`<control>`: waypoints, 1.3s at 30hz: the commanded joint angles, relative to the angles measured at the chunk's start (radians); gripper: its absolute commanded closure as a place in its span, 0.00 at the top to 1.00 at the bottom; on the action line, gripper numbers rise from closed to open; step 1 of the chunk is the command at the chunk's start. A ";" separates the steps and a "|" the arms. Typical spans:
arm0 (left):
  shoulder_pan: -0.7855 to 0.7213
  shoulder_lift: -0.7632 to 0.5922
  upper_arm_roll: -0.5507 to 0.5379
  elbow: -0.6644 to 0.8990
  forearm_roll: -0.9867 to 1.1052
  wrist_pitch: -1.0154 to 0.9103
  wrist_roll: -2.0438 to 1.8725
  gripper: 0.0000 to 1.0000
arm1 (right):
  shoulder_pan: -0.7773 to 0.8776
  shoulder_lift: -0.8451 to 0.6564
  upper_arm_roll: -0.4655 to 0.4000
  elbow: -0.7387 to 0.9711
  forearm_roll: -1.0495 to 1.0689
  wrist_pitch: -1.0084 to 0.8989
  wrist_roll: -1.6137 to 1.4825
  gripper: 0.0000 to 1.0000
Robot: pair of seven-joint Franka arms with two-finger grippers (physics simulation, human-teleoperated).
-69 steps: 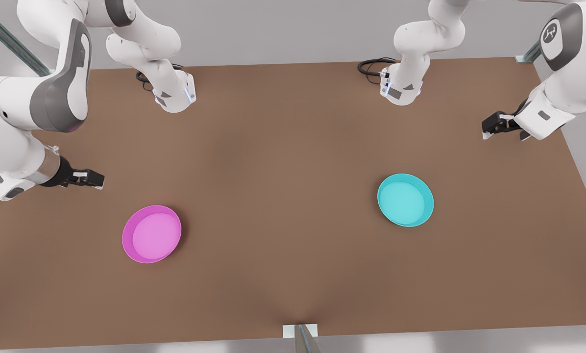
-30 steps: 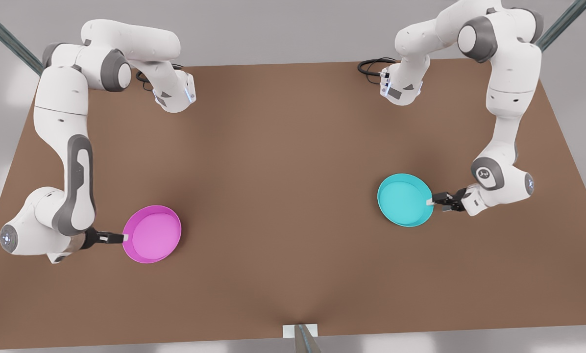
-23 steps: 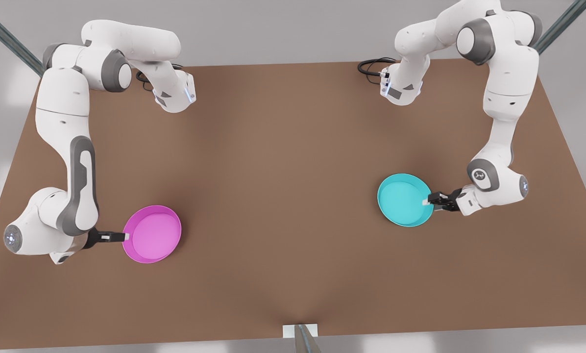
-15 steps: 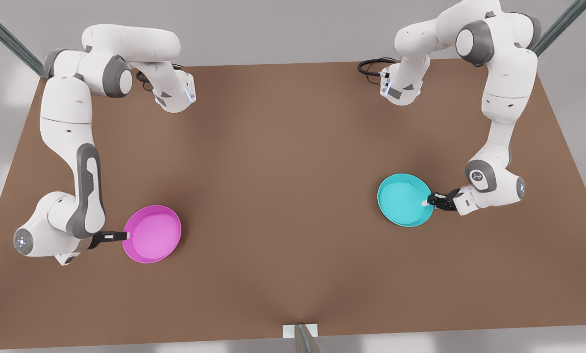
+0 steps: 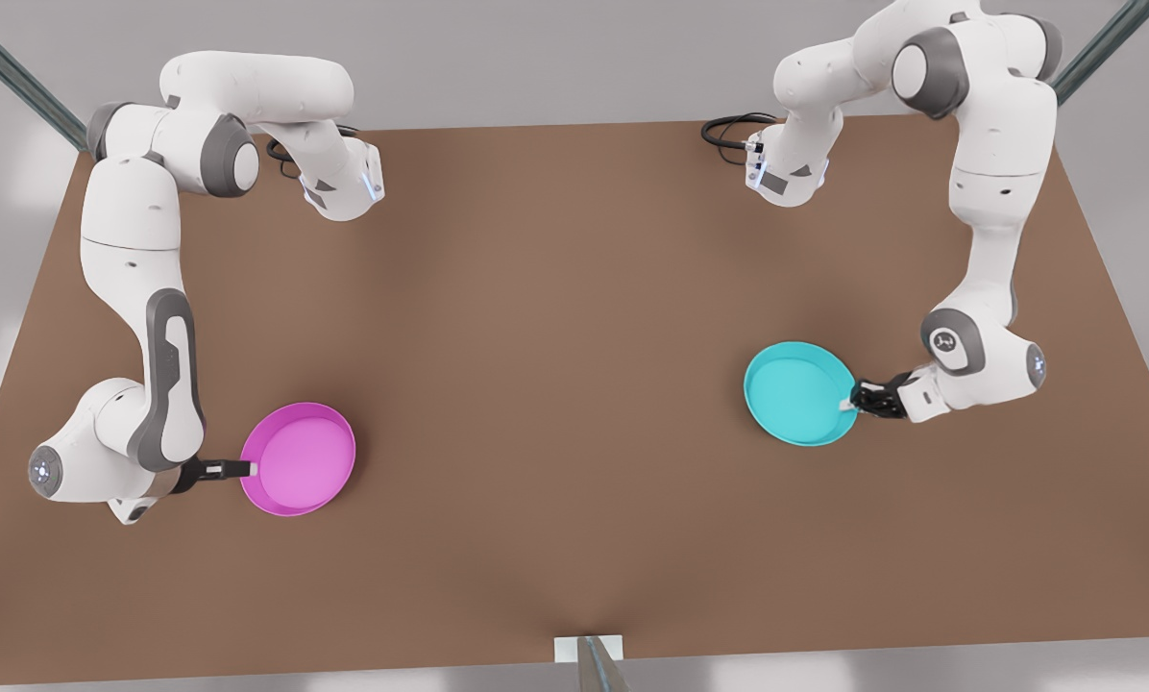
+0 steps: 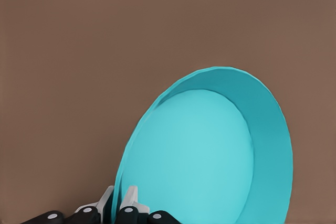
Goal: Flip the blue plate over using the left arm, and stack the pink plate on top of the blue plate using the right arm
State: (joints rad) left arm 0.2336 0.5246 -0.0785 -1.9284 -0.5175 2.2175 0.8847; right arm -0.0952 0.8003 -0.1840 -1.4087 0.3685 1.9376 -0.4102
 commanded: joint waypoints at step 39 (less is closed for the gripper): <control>-1.162 0.660 -0.037 1.063 2.039 -1.397 -1.474 0.21 | -0.001 0.005 0.000 -0.001 0.004 0.012 -0.087 1.00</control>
State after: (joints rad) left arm -0.9207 1.1803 -0.1105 -0.8706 1.5181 0.8546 -0.3098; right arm -0.0955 0.8067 -0.1840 -1.4102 0.3716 1.9537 -0.4699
